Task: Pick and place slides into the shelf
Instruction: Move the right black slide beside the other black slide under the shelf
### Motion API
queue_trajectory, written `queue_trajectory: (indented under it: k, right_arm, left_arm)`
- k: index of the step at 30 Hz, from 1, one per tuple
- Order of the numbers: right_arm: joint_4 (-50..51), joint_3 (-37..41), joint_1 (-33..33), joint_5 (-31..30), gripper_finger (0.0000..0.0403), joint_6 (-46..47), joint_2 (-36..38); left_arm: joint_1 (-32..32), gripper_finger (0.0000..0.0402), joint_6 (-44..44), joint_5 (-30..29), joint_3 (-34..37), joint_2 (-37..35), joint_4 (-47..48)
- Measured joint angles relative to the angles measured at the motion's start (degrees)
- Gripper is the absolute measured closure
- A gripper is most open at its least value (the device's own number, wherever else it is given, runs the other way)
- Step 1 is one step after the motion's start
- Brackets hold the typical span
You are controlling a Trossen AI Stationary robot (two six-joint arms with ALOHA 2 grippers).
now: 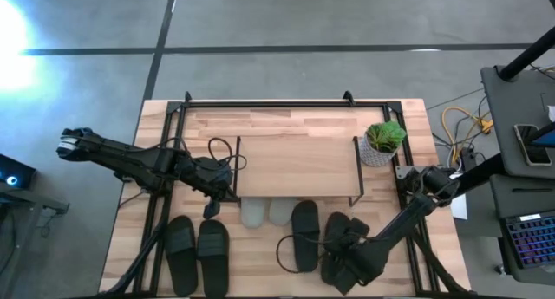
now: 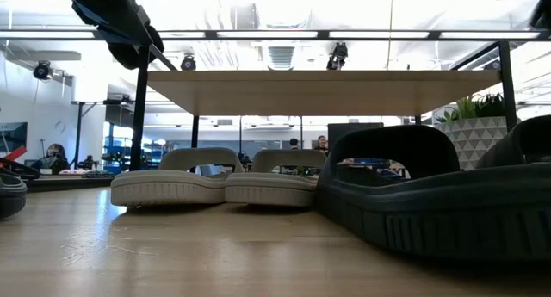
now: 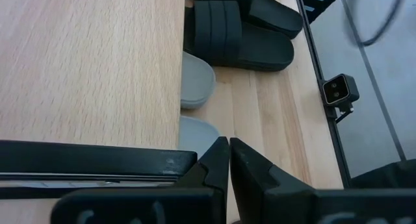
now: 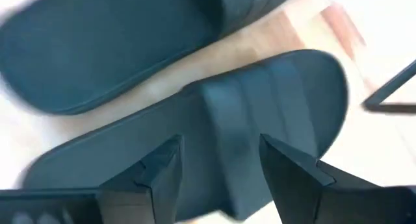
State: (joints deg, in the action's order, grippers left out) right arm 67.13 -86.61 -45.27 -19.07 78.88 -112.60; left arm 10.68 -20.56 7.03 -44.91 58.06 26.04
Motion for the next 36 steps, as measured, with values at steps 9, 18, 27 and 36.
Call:
queue_trajectory:
  k: [9,18,27,36]
  right_arm:
    - [12.8,-5.4,-0.9,-1.9,0.0211,17.0,0.0]
    - [-10.7,-5.7,-6.4,9.1,0.0239,46.1,0.0]
    - [-18.3,-6.0,-7.9,11.6,0.0385,52.1,-5.2]
    - [-31.4,-6.0,-8.1,14.1,0.0394,52.7,-12.3]
  left_arm:
    - [0.0,0.0402,0.0,0.1,0.0,0.0,0.0]
    - [0.3,0.0402,-0.1,0.2,0.0,-0.2,-0.1]
    - [0.4,0.0402,0.0,0.2,0.0,-0.2,-0.1]
    - [0.4,0.0402,0.0,0.4,0.0,-0.2,0.0]
